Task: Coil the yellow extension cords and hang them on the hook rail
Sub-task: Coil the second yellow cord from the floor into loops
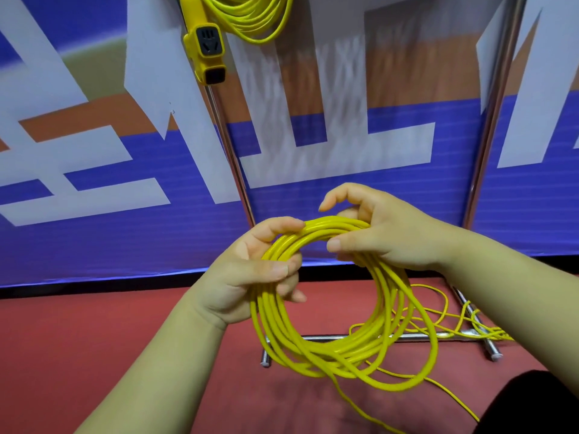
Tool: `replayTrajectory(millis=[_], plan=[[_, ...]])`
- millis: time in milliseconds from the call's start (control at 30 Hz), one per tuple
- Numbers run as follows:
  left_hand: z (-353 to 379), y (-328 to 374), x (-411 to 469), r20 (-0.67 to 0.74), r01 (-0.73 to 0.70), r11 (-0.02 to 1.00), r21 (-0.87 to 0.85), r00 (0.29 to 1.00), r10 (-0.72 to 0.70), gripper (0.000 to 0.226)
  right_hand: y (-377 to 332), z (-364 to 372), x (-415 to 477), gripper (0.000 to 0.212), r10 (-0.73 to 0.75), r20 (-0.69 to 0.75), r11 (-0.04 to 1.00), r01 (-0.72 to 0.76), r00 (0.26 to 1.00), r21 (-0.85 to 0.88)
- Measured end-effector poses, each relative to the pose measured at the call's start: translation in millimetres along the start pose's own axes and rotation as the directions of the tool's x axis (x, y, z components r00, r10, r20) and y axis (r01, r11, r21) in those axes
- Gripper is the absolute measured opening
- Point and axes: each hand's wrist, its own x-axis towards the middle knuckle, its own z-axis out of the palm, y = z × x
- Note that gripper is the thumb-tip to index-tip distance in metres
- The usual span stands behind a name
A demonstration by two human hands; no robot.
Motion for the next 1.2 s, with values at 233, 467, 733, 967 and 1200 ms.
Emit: replayTrajectory(millis=[233, 467, 733, 967, 1200], plan=[[0, -1, 3, -0.233, 0.12, 0.867, 0.483, 0.973, -0.005, 0.097, 7, -12, -5, 0.036, -0.026, -0.192, 0.999, 0.017, 0.981, -0.044], [-3, -4, 13, -0.424, 0.244, 0.442, 0.863, 0.826, 0.371, 0.08, 16, -10, 1, 0.037, -0.054, -0.337, 0.997, 0.03, 0.94, -0.077], [-8, -9, 19, -0.491, 0.213, 0.653, 0.727, 0.826, 0.277, 0.08, 23, -19, -5, 0.037, -0.052, -0.37, 0.997, 0.026, 0.928, -0.076], [-9, 7, 10, -0.247, 0.034, 0.998, 0.059, 0.969, -0.018, 0.092, 20, -21, -4, 0.034, -0.16, -0.389, 0.971, 0.072, 0.907, -0.23], [-20, 11, 0, -0.16, 0.015, 0.996, 0.087, 0.987, -0.001, 0.074, 10, -25, -9, 0.048, -0.119, -0.293, 0.987, 0.081, 0.949, -0.139]])
